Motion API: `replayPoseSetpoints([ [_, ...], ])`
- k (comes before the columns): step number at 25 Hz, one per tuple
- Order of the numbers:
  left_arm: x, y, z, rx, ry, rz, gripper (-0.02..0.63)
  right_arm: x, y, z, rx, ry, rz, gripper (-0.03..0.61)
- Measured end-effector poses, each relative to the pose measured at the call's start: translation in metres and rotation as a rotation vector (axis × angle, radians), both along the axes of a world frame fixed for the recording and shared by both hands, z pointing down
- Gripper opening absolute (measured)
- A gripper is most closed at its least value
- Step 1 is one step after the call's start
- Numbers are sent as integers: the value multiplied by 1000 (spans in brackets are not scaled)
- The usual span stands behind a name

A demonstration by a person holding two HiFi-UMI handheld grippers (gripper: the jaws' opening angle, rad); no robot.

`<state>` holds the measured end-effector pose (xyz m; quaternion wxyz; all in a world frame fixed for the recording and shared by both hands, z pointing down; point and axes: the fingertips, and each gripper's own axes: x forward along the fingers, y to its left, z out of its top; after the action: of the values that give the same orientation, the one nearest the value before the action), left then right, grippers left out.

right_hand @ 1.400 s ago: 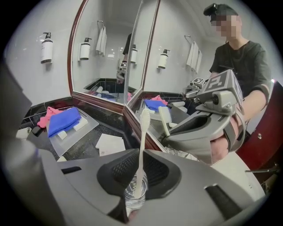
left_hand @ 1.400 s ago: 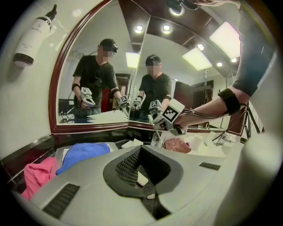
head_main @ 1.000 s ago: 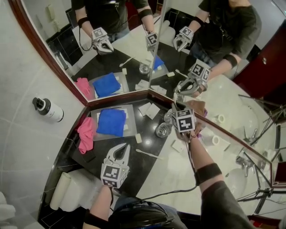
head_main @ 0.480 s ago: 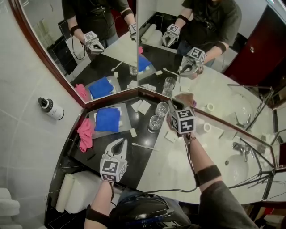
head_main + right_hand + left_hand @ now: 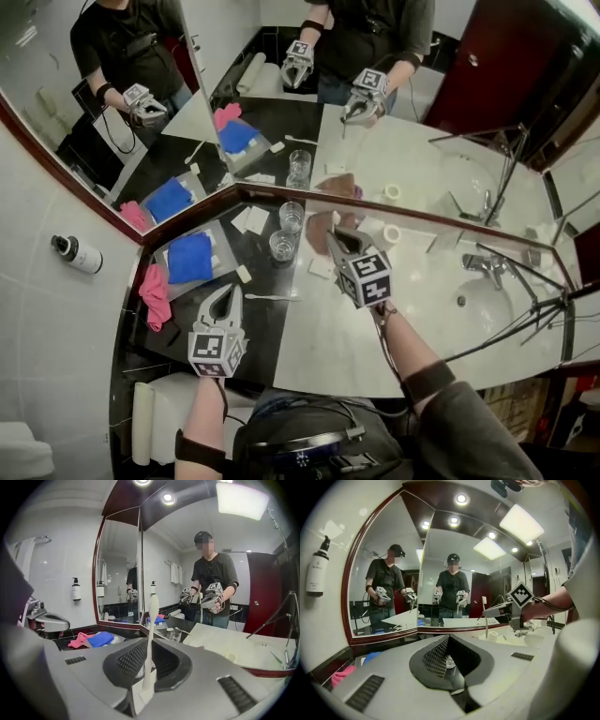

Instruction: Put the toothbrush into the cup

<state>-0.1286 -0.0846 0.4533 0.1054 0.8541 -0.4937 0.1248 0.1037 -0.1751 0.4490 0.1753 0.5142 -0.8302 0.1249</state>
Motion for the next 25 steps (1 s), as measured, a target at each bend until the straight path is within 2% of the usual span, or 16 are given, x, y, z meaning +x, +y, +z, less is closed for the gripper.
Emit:
replayPoseSetpoints([
  [7,31,17,4,-10,-19,42,0,47,66,12,-25,-24,56,52],
  [17,62,39,5,-20,-51,72,0,103,122,19,-47,-48,124,52],
  [21,62,43,3,-17,-56,57,0,100,136,29,-74,-30,94,54],
  [25,47,50,4,-21,-62,28,0,63,143,47,-117,20,-24,53],
])
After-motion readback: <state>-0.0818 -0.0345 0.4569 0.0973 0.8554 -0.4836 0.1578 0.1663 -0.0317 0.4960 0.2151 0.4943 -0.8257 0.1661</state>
